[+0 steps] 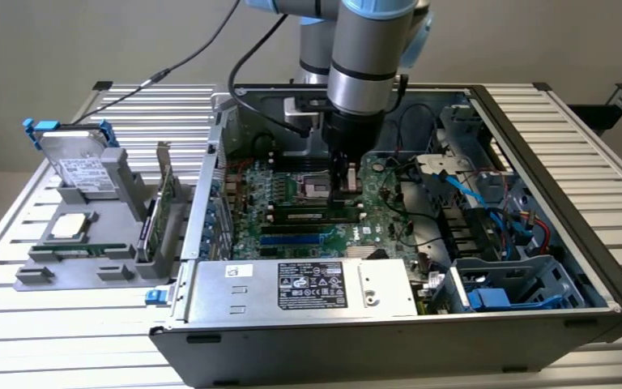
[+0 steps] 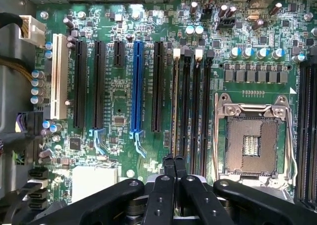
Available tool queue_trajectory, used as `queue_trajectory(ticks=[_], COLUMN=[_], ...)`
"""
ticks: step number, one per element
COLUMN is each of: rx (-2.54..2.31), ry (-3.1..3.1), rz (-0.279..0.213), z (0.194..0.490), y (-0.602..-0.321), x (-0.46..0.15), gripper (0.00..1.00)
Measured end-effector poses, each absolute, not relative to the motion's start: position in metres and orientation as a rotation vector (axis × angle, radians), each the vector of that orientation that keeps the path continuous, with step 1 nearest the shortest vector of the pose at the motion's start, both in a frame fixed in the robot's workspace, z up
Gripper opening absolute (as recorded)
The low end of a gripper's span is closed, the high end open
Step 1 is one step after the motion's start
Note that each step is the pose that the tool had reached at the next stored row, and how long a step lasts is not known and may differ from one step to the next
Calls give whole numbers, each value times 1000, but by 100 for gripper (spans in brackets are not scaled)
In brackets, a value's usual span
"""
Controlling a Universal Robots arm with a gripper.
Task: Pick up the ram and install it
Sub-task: 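Press down the ram until it locks into place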
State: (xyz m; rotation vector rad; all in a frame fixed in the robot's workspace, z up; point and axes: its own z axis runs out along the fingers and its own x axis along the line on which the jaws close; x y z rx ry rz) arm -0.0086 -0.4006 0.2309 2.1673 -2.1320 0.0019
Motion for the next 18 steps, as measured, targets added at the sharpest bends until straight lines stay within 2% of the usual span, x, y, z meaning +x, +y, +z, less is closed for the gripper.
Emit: queue_trajectory(ticks=[18], rx=[2166], ry=[-2131], rz=[4], z=[228], y=[-401], x=[-9], gripper=[10])
